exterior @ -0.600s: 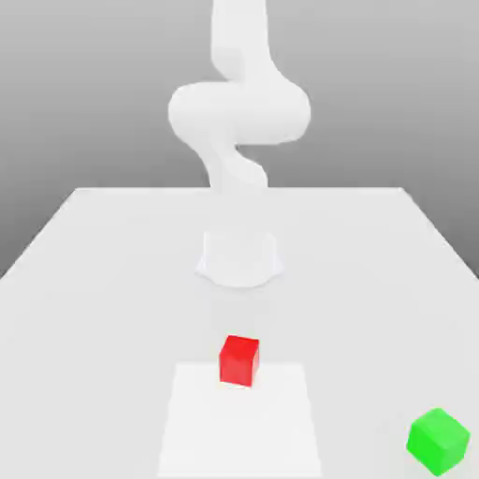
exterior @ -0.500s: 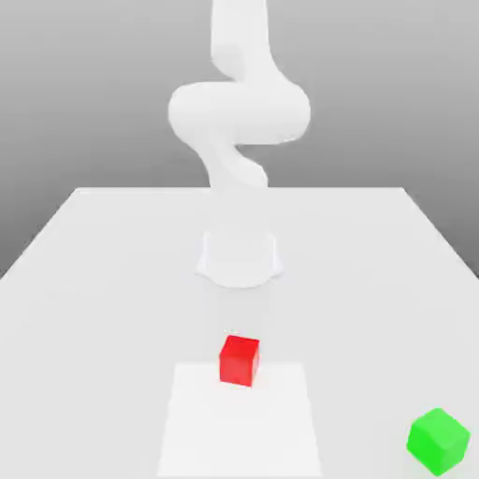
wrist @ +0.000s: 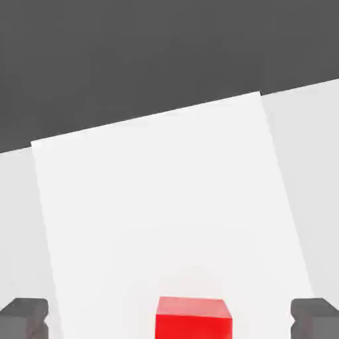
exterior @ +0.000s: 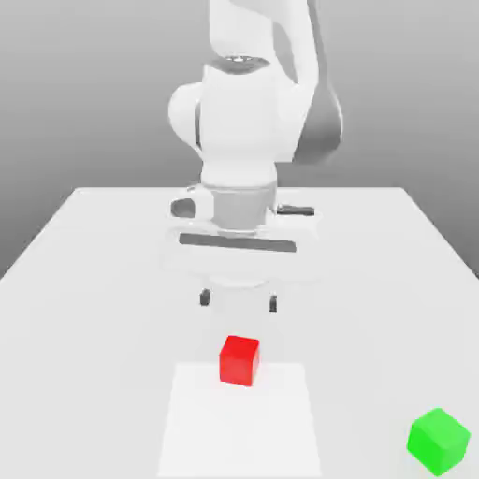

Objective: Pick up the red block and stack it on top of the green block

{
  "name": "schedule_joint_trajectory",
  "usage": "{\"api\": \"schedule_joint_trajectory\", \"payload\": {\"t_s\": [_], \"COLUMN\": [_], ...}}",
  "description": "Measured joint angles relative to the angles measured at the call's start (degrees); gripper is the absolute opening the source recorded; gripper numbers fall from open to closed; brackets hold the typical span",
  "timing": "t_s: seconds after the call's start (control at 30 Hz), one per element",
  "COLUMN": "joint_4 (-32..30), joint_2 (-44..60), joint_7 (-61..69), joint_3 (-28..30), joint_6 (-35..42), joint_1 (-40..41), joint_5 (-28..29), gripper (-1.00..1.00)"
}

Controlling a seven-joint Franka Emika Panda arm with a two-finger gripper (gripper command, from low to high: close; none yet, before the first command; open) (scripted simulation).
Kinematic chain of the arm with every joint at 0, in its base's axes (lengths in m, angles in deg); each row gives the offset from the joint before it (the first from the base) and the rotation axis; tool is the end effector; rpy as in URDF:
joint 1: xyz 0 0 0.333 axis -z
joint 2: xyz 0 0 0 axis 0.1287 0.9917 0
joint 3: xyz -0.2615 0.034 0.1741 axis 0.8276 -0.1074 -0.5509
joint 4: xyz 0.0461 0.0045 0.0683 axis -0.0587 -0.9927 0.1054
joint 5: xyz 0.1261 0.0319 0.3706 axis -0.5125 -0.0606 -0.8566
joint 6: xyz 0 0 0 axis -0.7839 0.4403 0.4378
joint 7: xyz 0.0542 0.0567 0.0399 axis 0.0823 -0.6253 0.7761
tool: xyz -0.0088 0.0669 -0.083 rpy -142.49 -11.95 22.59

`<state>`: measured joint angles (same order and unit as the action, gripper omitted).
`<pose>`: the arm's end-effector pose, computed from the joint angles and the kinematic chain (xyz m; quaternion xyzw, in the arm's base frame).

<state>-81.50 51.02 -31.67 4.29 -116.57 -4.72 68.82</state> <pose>0.3350 0.0000 0.2086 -0.8693 0.4940 -0.0132 0.0074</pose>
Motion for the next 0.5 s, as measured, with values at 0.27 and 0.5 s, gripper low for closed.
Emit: {"api": "schedule_joint_trajectory", "payload": {"t_s": [0.27, 0.5], "joint_4": [0.69, 0.31], "joint_2": [14.44, 11.74], "joint_7": [-2.29, -2.0], "joint_3": [2.24, 1.74], "joint_6": [-12.04, -9.74], "joint_1": [-1.6, -1.21], "joint_5": [2.45, 2.07], "gripper": [-1.0, -1.0]}}
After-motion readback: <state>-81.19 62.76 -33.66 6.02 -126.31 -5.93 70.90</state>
